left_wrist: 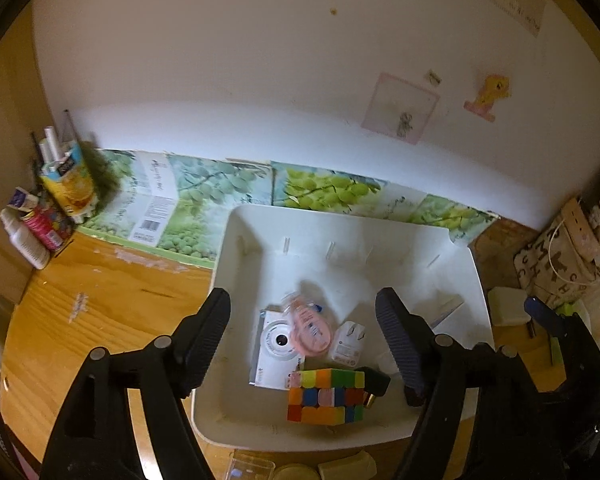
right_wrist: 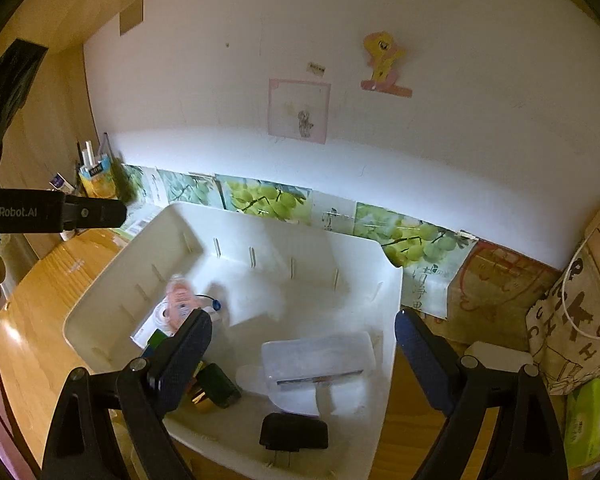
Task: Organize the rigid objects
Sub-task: 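Open the left tool to drop the pink case in the bin while the right tool releases the floss box, then withdraw both open tools from the bin over the remaining desk items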
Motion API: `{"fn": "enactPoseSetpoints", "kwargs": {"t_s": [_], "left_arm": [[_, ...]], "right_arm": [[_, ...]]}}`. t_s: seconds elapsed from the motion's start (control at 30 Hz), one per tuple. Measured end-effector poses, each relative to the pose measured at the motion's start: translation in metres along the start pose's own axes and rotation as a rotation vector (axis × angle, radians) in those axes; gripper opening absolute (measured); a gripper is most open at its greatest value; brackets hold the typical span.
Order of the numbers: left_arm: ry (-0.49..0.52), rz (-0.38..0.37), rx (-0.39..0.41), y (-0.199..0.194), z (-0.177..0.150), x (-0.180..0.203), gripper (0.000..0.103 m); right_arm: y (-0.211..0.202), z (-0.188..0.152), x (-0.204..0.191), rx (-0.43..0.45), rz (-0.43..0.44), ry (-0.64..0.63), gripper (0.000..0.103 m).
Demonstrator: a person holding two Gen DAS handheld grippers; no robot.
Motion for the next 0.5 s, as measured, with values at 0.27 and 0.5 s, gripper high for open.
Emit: {"fn": "enactPoseSetpoints", "kwargs": {"t_s": [0.27,0.5], "left_arm": [[-0.057,0.053,0.065,-0.036,-0.013,-0.01,0.078],[-0.089,0.103,0.121,-0.068,-0.029,-0.018,0.078]], "right_arm": [[-0.028,-0.004,-0.001,0.029,0.065,0.014,0.094],[-0.049,-0.009,0.002,0.045,0.17,0.075,0.094]]}}
Point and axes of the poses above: each gripper's, at about its wrist camera, not at the fingertips, and y roughly the way its jaws point, x to its right, z to its top, the point moved 6 cm from there along y, roughly the way its jaws point, and after that the axes turned 10 degrees about z, right-handed, at the moved point
